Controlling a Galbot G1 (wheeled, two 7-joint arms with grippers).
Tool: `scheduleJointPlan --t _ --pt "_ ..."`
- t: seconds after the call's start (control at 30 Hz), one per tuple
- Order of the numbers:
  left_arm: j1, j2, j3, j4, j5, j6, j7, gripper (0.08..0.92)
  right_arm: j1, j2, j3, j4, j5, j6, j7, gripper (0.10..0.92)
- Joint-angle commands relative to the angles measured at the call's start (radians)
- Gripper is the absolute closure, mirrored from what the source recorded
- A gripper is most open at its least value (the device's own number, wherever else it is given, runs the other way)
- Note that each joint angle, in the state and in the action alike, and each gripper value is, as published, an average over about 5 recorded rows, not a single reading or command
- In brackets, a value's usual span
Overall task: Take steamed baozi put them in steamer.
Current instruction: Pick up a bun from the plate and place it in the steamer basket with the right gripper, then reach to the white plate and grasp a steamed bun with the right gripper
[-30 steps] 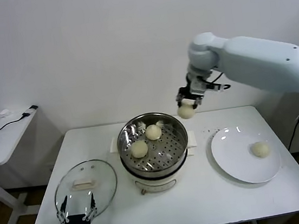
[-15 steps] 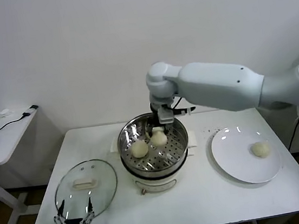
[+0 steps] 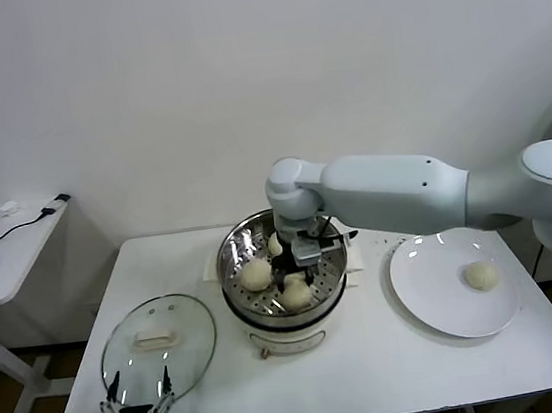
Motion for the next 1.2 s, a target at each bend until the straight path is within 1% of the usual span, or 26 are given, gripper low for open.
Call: scheduleJointPlan --t 0.03,0.17,0.27,0.53,0.63,0.73,0.83,0.9,0.97,1.03,1.1,1.2 --pt "0.000 -0.001 0.000 0.014 -0.003 -0.005 -0.002 0.177 -0.027 0.002 -0.003 -0.004 -0.013 0.007 0.008 0.366" --pt "0.000 0.001 0.000 0.021 -0.009 -0.007 -0.002 0.177 -0.017 0.005 0.005 -0.023 -0.010 0.014 0.019 0.258" --pt "0.000 0.000 0.002 0.024 -0.010 -0.007 -0.002 0.177 -0.003 0.002 0.012 -0.023 0.004 0.016 0.025 0.212" --pt "-0.003 0.002 0.005 0.024 -0.008 -0.009 -0.002 0.177 0.086 -0.073 0.052 -0.034 0.049 0.019 0.021 0.203" --pt "-0.003 0.002 0.007 0.020 -0.006 -0.008 -0.001 0.177 0.161 -0.132 0.036 -0.060 0.102 -0.035 0.041 0.203" --pt "-0.001 0.003 0.010 0.012 -0.004 -0.008 -0.001 0.177 0.259 -0.216 -0.056 -0.090 0.194 -0.194 0.145 0.203" --pt "0.001 0.005 0.012 0.004 -0.003 -0.008 -0.001 0.177 0.350 -0.309 -0.195 -0.079 0.359 -0.447 0.292 0.203" --pt "0.001 0.006 0.013 0.000 -0.003 -0.008 -0.001 0.177 0.383 -0.375 -0.258 -0.053 0.488 -0.628 0.338 0.203" --pt "0.000 0.006 0.014 -0.002 -0.003 -0.008 -0.001 0.177 0.385 -0.449 -0.271 -0.033 0.593 -0.782 0.329 0.203" --pt "0.000 0.006 0.016 -0.004 -0.003 -0.008 -0.001 0.177 0.363 -0.523 -0.255 -0.023 0.644 -0.885 0.291 0.203" --pt "0.002 0.005 0.017 -0.005 -0.003 -0.009 -0.001 0.177 0.323 -0.596 -0.232 -0.022 0.660 -0.946 0.253 0.203" --pt "0.004 0.005 0.018 -0.005 -0.002 -0.011 -0.002 0.177 0.210 -0.683 -0.159 -0.043 0.629 -0.977 0.198 0.203"
